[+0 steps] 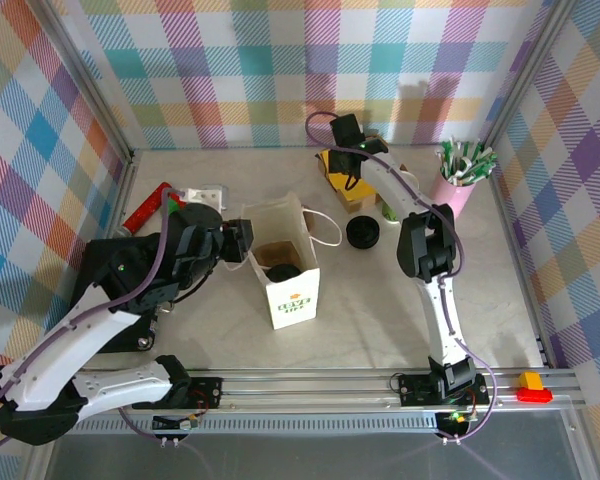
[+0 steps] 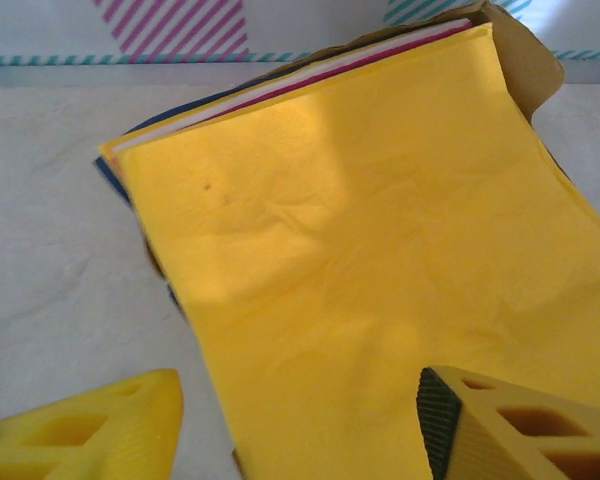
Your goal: Pack the takeout coffee
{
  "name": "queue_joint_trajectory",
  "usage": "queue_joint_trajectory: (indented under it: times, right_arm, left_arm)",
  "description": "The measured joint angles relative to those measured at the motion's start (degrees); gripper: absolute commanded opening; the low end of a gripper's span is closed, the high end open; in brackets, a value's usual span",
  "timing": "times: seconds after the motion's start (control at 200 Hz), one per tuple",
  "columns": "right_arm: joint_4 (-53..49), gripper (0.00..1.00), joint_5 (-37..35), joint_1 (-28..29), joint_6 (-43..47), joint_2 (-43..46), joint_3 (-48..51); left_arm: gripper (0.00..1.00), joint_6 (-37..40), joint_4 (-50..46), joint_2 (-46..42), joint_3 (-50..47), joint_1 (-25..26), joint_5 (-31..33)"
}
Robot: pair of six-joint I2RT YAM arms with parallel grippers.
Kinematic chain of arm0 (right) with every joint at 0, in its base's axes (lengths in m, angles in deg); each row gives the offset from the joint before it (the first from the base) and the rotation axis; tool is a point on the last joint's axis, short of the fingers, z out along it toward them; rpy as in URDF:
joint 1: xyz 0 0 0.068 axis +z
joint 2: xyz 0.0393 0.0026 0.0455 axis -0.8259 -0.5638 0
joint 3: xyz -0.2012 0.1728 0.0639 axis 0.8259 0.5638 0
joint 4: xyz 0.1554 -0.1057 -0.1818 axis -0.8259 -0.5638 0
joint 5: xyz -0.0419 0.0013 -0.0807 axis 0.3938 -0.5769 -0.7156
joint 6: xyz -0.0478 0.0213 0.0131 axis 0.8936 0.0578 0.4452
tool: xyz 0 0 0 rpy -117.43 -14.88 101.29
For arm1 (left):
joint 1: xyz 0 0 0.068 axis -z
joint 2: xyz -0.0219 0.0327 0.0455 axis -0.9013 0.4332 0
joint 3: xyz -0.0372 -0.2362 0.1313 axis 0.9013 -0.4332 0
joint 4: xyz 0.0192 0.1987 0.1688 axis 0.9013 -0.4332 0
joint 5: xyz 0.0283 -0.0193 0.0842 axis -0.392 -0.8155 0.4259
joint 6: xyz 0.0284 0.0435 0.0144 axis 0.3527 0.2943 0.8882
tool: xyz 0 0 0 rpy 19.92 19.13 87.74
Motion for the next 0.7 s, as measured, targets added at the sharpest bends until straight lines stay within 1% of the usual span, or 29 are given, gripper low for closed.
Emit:
queue_joint_trajectory:
  times: [0.275, 0.475, 0.7]
  right_arm:
    - [-1.5, 0.63, -0.4, -1.3, -0.6, -6.4, -3.6]
    - [-2.7, 0.64, -0.3, -1.4, -1.2, -10.2, -6.9]
    - [-4.0, 0.65, -0.1, -1.9, -3.1, -12.1, -8.6]
  left_arm:
    - [0.40, 1.8, -0.6, -1.3, 0.0, 0.0, 0.9]
    - [0.40, 2.8, -0.5, -1.3, 0.0, 0.0, 0.9]
    - [0.41, 3.5, -0.3, -1.3, -0.1, 0.0, 0.9]
